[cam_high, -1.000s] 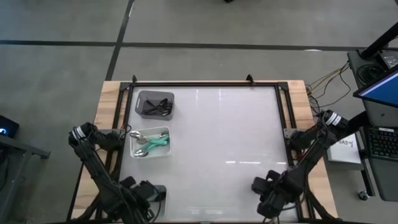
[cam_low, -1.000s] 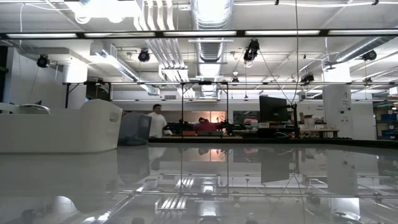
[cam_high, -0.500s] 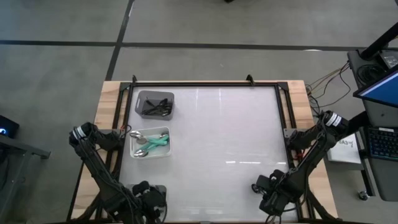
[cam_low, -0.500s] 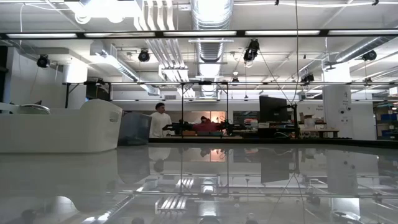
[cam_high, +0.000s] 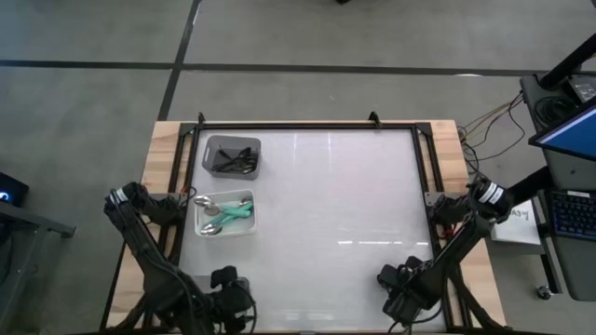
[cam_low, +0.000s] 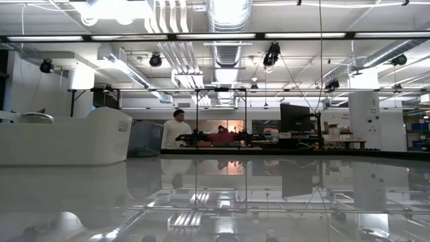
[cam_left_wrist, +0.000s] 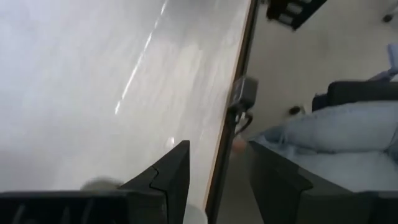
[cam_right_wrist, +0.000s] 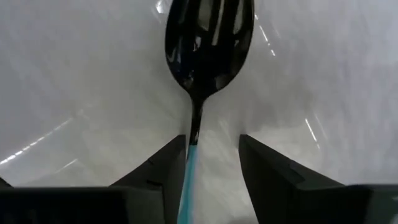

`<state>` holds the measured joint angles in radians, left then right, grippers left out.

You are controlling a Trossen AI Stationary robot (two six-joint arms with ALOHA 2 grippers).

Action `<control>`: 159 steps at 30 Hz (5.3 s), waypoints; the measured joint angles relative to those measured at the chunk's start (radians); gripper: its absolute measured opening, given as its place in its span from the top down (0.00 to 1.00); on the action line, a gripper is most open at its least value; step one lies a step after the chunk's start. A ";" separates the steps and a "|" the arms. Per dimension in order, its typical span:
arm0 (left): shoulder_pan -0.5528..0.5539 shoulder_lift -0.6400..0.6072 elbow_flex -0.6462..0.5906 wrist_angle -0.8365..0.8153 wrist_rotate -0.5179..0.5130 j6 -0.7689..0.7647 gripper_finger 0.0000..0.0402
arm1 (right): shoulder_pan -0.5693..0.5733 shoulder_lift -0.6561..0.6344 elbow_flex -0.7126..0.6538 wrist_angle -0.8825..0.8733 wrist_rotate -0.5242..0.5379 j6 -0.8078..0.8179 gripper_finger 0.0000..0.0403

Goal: Sort silverware by color (type)
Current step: Put the blue spoon into the gray bin

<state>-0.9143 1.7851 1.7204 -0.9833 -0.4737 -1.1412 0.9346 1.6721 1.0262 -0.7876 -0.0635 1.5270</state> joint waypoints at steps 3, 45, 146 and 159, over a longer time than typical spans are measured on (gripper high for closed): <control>0.001 0.000 0.041 0.001 -0.057 0.056 0.66 | -0.009 0.018 0.003 0.000 -0.003 -0.016 0.68; 0.208 0.000 -0.242 0.235 -0.657 0.006 0.66 | -0.263 -0.093 -0.002 0.102 1.115 -0.696 0.98; 0.260 -0.171 -0.098 -0.202 0.248 0.296 1.00 | -0.369 -0.177 -0.001 0.342 0.641 -0.801 0.64; 0.142 -0.111 -0.205 -0.369 0.363 0.241 1.00 | -0.292 -0.177 -0.092 0.208 0.197 -0.330 0.66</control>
<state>-0.7727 1.6745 1.5156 -1.3525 -0.1104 -0.8999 0.6423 1.4955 0.9341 -0.5794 0.1334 1.1973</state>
